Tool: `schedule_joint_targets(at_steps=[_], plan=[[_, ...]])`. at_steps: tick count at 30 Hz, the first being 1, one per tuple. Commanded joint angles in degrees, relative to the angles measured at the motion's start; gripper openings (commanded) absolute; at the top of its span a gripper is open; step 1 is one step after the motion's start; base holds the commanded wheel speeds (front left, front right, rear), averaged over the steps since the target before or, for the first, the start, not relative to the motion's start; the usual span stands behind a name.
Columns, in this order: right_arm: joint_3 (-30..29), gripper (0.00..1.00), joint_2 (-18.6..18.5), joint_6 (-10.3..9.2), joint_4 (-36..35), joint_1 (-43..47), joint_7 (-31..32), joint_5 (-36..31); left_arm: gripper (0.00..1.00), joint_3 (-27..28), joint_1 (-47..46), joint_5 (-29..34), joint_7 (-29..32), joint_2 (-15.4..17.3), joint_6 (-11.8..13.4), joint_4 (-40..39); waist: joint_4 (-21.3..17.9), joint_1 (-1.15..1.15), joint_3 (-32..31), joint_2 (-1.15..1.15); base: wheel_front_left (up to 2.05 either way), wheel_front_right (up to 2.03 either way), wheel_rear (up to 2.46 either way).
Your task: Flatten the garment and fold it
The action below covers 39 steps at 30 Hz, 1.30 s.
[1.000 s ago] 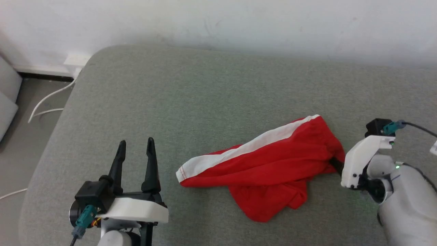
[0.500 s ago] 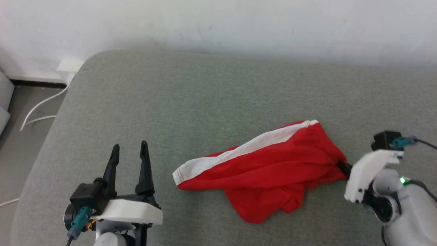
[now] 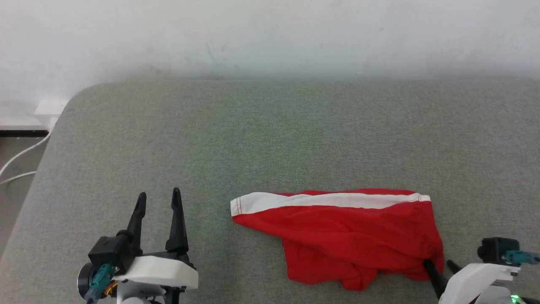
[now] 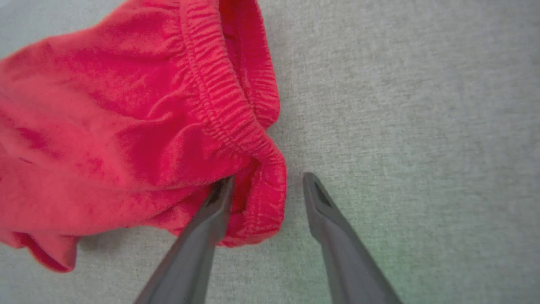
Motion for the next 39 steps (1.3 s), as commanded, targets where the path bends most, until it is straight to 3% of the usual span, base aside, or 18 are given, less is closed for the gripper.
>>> schedule_joint_targets(at_steps=[1,7,14,22,34,35,37,39], plan=[[-0.67,1.0,0.74,-0.04,-1.67,0.86,-2.77,-0.89,1.0,0.57,0.12,0.53,-0.27,-0.09,-0.1,0.4,-0.39,0.0,-0.05,0.0,0.0,0.0,0.0],[-2.45,1.0,1.5,-0.04,-6.14,0.22,-6.78,-1.21,1.0,1.17,0.66,0.51,-0.27,-0.09,0.16,0.65,-1.16,0.0,-0.51,0.0,0.0,0.0,0.0],[-2.05,1.0,-0.82,-0.04,-7.03,-8.66,0.05,-0.79,1.0,0.84,-0.02,0.33,-0.27,-0.1,0.23,0.85,-1.21,0.0,0.07,0.0,0.0,0.0,0.0],[1.91,1.0,-5.79,-0.04,4.61,-21.82,14.92,3.73,1.0,0.12,-1.69,-0.19,-0.27,-0.11,0.19,0.28,0.72,0.0,3.1,0.0,0.0,0.0,0.0],[6.1,1.0,-6.51,-0.04,21.64,-28.79,23.62,4.59,1.0,-0.63,-3.57,-1.25,-0.27,-0.11,0.49,0.13,1.75,0.0,6.56,0.0,0.0,0.0,0.0],[6.43,0.77,-6.5,-0.04,22.69,-28.67,24.28,4.59,1.0,-0.65,-3.58,-1.25,-0.27,-0.11,0.47,0.21,1.76,0.0,6.56,0.0,0.0,0.0,0.0],[7.06,0.0,-6.37,-0.04,24.2,-28.46,25.32,4.82,1.0,-0.69,-3.6,-1.11,-0.27,-0.11,0.45,0.51,1.75,0.0,6.46,0.0,0.0,0.0,0.0],[7.93,0.0,-6.33,-0.04,24.87,-28.3,25.93,5.16,1.0,-0.85,-3.63,-0.79,-0.27,-0.11,0.15,1.32,1.65,0.0,6.14,0.0,0.0,0.0,0.0]])
